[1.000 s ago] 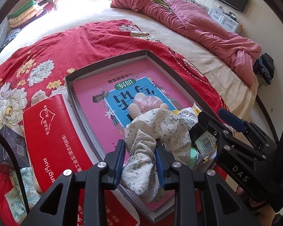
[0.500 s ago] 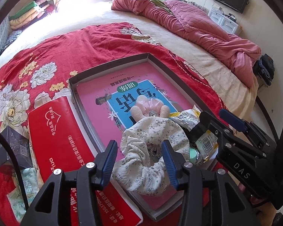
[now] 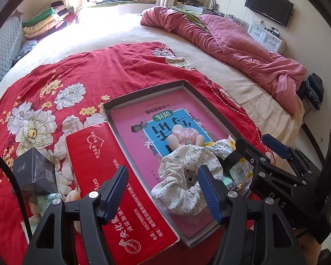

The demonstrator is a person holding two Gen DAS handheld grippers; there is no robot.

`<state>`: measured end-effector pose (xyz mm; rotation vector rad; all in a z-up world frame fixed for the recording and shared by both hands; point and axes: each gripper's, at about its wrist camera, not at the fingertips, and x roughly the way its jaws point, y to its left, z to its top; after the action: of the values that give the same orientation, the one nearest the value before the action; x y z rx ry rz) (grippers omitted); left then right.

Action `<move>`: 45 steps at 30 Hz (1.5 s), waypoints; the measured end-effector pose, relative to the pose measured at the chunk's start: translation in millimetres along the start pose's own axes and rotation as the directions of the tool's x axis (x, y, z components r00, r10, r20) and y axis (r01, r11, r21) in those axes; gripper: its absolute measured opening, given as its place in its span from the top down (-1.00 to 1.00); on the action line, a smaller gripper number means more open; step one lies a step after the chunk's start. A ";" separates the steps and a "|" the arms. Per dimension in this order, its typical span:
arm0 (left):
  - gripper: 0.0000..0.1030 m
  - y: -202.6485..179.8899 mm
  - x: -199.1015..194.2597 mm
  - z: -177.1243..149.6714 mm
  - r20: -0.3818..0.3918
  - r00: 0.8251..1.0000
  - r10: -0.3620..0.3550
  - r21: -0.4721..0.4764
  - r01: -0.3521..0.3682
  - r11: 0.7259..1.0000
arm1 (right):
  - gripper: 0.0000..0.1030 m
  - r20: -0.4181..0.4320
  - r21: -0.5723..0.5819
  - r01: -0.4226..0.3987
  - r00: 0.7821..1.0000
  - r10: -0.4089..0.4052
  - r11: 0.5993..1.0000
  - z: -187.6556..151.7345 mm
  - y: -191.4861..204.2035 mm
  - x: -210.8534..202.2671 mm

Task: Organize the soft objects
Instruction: 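Open both tools to release the scrunchie and snack bag, then withdraw, then move both open tools back toward the items beside the red tissue box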

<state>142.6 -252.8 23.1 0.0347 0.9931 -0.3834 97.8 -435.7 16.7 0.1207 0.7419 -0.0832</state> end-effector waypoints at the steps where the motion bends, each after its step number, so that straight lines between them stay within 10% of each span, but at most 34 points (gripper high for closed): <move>1: -0.26 2.0 -3.5 -0.6 0.007 1.000 0.007 -0.002 -0.007 1.000 | -0.41 0.003 -0.002 0.000 1.000 0.000 1.000 0.8 1.8 -1.8; 16: -0.60 40.4 -55.9 -16.1 0.100 0.989 0.110 -0.040 -0.107 0.993 | -0.42 0.047 -0.057 -0.003 0.999 0.006 0.998 7.5 36.0 -25.7; 45: -0.62 110.7 -147.3 -45.4 0.201 0.954 0.222 -0.155 -0.193 0.969 | -0.43 0.148 -0.215 -0.116 0.977 0.150 0.970 19.8 140.9 -100.1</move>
<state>70.9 -96.3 103.1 -0.0235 0.7871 -0.1225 54.1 -295.8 110.3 -0.0335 0.5723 0.1117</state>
